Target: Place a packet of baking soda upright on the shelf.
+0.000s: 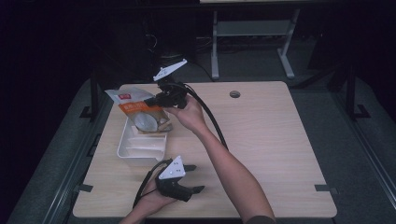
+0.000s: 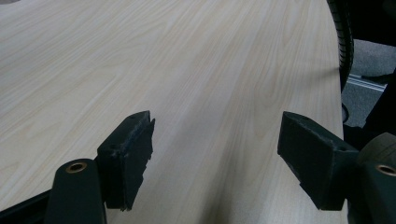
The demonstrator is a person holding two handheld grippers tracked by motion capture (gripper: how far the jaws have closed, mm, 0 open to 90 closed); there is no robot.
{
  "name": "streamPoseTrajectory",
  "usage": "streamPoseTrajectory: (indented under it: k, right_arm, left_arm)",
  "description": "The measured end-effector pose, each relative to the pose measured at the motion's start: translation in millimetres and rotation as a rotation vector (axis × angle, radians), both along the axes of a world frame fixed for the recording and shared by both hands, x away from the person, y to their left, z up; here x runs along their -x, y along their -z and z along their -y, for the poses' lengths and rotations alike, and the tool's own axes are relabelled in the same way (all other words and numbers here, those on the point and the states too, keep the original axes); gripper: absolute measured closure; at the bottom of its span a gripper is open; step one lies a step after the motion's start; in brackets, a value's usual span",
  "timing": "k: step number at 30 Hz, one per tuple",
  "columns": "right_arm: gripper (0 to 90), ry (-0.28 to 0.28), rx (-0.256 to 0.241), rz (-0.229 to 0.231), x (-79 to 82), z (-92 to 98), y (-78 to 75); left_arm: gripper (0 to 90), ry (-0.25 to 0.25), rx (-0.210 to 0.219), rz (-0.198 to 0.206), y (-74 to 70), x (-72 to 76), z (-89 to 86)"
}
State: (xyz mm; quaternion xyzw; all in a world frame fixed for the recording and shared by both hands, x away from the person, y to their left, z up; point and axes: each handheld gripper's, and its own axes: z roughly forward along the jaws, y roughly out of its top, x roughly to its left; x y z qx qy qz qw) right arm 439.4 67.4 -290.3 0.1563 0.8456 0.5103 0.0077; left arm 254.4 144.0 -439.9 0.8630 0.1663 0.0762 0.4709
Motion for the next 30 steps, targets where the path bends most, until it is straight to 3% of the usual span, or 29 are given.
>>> streamPoseTrajectory:
  k: [10,18,26,30]
  right_arm:
    - [90.0,-0.011,-0.023,-0.020,-9.6,-13.1,13.3]
    - [90.0,-0.034,-0.069,-0.066,-17.1,-26.7,36.9]
    - [89.9,-0.024,-0.103,-0.123,-24.8,-23.6,64.6]
    - [89.8,-0.004,-0.120,-0.133,-27.7,-17.2,70.5]
  left_arm:
    - [25.8,-0.002,0.003,0.001,-0.1,-0.6,-1.3]
    - [25.8,0.001,0.004,0.004,-0.8,-0.9,-2.2]
    - [25.8,0.000,0.003,0.009,-1.1,-0.6,-2.3]
    - [25.8,-0.002,0.004,0.009,-1.1,-1.0,-2.5]
